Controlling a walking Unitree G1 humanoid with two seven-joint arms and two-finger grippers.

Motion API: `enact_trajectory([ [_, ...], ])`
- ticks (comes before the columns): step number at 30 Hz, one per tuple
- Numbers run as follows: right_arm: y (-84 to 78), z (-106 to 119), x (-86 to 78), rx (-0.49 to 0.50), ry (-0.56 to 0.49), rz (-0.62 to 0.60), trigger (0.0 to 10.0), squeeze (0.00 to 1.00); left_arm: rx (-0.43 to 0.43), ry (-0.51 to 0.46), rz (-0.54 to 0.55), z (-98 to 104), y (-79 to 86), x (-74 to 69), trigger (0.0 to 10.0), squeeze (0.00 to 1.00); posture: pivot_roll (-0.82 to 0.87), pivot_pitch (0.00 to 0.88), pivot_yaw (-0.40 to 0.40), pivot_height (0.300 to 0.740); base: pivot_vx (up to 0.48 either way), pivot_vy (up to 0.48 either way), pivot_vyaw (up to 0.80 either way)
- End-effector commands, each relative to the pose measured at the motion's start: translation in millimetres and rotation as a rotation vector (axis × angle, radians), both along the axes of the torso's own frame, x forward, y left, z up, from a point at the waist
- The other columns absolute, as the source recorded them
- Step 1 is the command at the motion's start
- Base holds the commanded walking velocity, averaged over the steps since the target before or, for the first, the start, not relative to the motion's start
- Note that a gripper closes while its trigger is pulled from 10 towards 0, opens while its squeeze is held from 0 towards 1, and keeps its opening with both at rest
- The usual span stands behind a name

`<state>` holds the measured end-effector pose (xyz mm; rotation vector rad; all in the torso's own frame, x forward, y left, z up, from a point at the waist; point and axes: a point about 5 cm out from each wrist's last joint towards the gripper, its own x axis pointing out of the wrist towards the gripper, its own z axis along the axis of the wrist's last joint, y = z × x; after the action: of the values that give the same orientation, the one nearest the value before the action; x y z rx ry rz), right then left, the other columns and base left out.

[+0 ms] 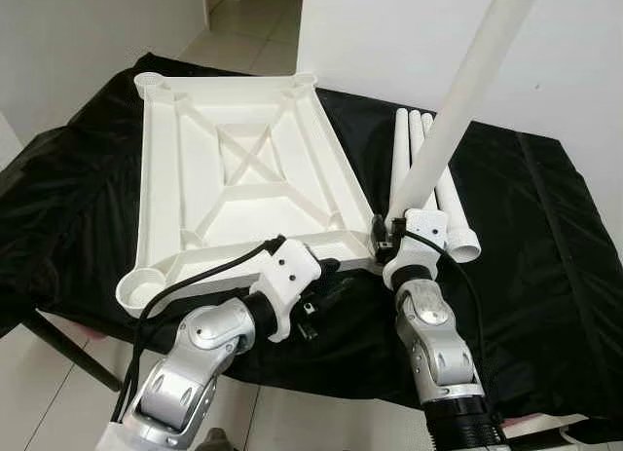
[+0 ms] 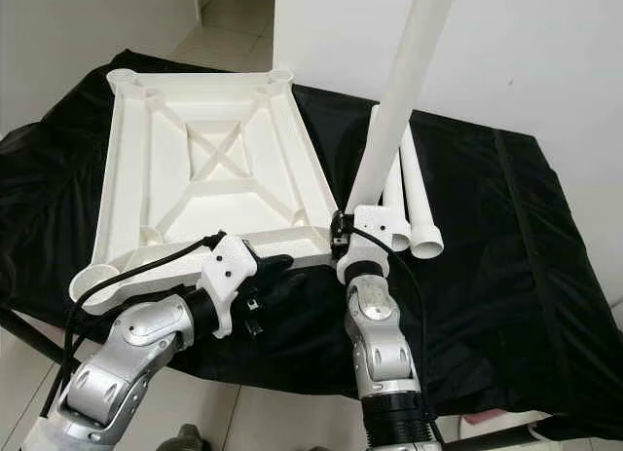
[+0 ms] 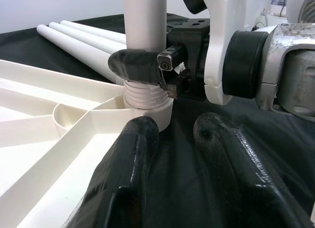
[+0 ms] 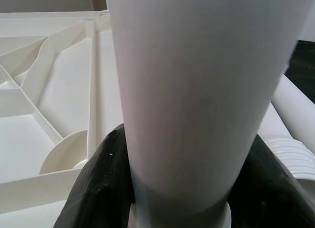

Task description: Building children table

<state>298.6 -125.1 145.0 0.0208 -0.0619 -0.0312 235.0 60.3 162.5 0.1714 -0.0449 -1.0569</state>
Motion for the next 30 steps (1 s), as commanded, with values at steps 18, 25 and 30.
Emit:
enact_trajectory([
  [18,-12.9,2,11.5,-0.046,-0.047,0.210,10.0,0.00,-0.004,-0.010,0.037,3,-0.8,2.1,10.0,0.00,0.15,0.051,-0.096,0.740,0.000,0.000,0.00],
  [25,-17.4,1,17.2,-0.067,-0.045,0.347,10.0,0.00,-0.004,-0.015,0.035,4,-1.7,2.6,10.0,0.00,0.16,0.042,-0.094,0.740,0.000,0.000,0.00],
  [30,-22.5,-4,22.6,-0.121,-0.031,0.538,10.0,0.00,0.005,-0.018,0.037,4,-0.6,2.8,10.0,0.00,0.17,0.037,-0.091,0.740,0.000,0.000,0.00],
])
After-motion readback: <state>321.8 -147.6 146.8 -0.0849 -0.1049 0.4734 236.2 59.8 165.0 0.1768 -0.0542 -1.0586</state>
